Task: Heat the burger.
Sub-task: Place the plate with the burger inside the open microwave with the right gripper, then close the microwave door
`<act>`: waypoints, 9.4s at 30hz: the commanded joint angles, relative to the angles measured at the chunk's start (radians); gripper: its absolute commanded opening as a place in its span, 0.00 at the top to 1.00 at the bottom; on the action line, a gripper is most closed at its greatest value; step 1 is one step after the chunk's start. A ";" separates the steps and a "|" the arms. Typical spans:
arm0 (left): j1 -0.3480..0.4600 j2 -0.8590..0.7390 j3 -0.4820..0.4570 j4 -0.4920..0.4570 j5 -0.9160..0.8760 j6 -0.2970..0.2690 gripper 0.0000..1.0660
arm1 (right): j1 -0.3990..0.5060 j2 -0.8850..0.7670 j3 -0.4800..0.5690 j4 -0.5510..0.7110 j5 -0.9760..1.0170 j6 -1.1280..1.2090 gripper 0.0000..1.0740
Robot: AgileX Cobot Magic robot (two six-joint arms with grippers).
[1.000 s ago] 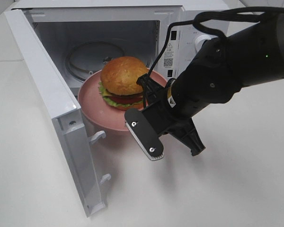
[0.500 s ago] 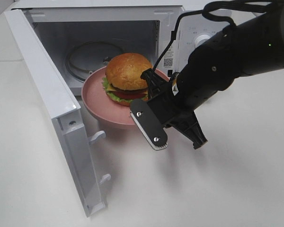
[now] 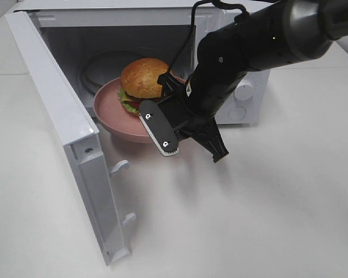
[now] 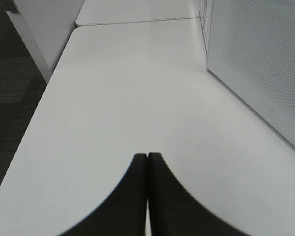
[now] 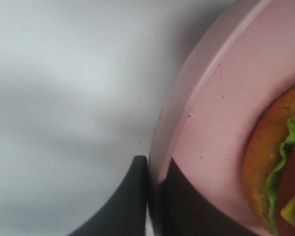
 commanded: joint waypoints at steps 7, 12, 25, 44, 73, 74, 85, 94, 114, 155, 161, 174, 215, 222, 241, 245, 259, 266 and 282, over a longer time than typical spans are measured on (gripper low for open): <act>-0.003 -0.021 0.001 -0.004 -0.013 0.000 1.00 | -0.013 0.114 -0.269 0.020 0.115 0.026 1.00; -0.003 -0.021 0.001 -0.004 -0.013 0.000 1.00 | -0.030 0.182 -0.397 0.047 0.190 0.088 1.00; -0.003 -0.021 0.001 -0.004 -0.013 0.000 1.00 | -0.046 0.294 -0.581 0.080 0.272 0.252 1.00; -0.003 -0.021 0.001 -0.004 -0.013 0.000 1.00 | -0.046 0.294 -0.581 0.085 0.272 0.597 0.49; -0.003 -0.021 0.001 -0.004 -0.013 0.000 1.00 | -0.027 0.175 -0.589 0.163 0.548 1.342 0.30; -0.003 -0.021 0.001 -0.004 -0.013 0.000 1.00 | -0.027 0.175 -0.589 0.163 0.548 1.342 0.30; -0.003 -0.021 0.001 -0.004 -0.013 0.000 1.00 | -0.027 0.126 -0.589 0.192 0.783 1.459 0.30; -0.003 -0.021 0.001 -0.004 -0.013 0.000 1.00 | -0.027 0.118 -0.556 0.188 0.809 1.561 0.32; -0.003 -0.021 0.001 -0.004 -0.013 0.000 1.00 | -0.054 -0.208 -0.149 -0.042 0.808 1.652 0.32; -0.003 -0.021 0.001 -0.004 -0.013 0.000 1.00 | -0.500 -1.539 0.659 0.002 0.764 1.663 0.32; -0.003 -0.021 0.001 -0.004 -0.013 0.000 1.00 | -0.500 -1.762 0.691 0.009 0.745 1.633 0.32; -0.003 -0.020 0.001 -0.082 -0.016 0.022 1.00 | -0.496 -2.027 0.750 0.129 0.665 1.459 0.41; -0.003 0.872 -0.028 -0.727 -0.787 0.702 1.00 | -0.488 -2.029 0.791 0.163 0.566 1.408 0.51; -0.003 1.039 -0.028 -1.053 -0.805 1.017 1.00 | -0.488 -2.029 0.791 0.163 0.566 1.409 0.51; -0.003 1.215 -0.029 -1.580 -0.686 1.610 1.00 | -0.488 -2.029 0.791 0.158 0.566 1.414 0.51; -0.003 1.260 -0.039 -1.691 -0.626 1.737 1.00 | -0.488 -2.029 0.791 0.158 0.566 1.415 0.51; -0.003 1.424 -0.104 -1.743 -0.519 1.771 1.00 | -0.488 -2.029 0.791 0.156 0.566 1.416 0.51; -0.059 1.471 -0.160 -1.771 -0.511 1.772 1.00 | -0.488 -2.029 0.791 0.154 0.566 1.421 0.51; -0.392 1.672 -0.372 -1.772 -0.764 1.766 1.00 | -0.488 -2.029 0.791 0.136 0.566 1.444 0.51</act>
